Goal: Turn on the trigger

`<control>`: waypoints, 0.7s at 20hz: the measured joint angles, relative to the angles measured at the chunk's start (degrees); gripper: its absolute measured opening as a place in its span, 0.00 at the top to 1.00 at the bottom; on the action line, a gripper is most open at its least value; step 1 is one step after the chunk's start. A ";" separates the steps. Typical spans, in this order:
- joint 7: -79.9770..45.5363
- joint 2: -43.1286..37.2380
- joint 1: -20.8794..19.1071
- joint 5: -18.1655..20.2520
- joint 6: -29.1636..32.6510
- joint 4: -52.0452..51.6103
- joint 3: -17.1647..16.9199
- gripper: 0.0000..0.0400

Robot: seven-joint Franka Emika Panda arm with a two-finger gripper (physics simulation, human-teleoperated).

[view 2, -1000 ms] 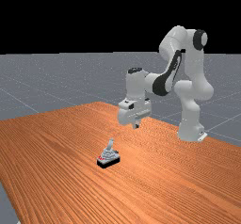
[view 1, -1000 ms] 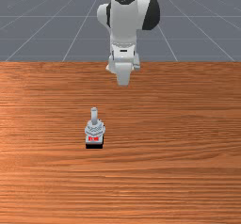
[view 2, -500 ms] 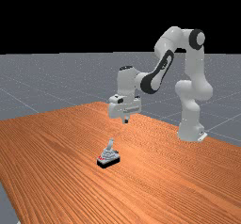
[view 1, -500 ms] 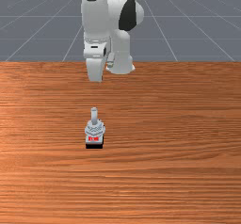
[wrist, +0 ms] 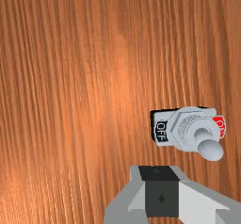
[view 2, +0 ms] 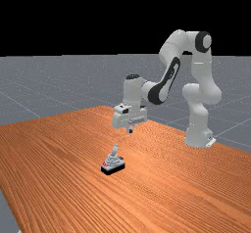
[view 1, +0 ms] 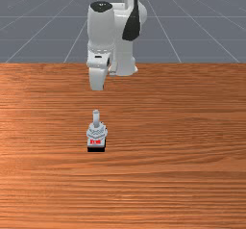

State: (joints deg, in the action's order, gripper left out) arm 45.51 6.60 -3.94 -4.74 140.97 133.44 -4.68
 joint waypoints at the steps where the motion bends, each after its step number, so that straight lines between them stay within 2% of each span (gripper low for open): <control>1: -1.34 -0.08 0.33 -1.02 -0.02 0.10 0.06 1.00; 4: -2.70 -0.30 1.14 -1.07 0.02 0.40 0.67 1.00; 5: 1.58 -0.33 0.80 2.24 0.06 0.44 1.26 1.00; 7: 0.81 -0.39 1.13 2.18 0.05 0.51 1.44 1.00; 8: -1.75 -0.42 1.52 0.66 0.05 0.55 1.31 1.00; 9: 2.22 -0.16 0.96 5.07 -0.06 0.39 1.81 1.00; 10: 8.43 0.57 -0.17 11.93 -1.79 -0.39 2.56 1.00; 13: 9.70 1.65 -0.76 13.29 -0.47 -0.21 3.00 1.00; 14: 6.09 1.75 -0.07 9.36 1.51 0.46 2.52 1.00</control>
State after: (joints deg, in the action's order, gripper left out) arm 51.60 8.35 -4.01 4.62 142.48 133.90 -2.16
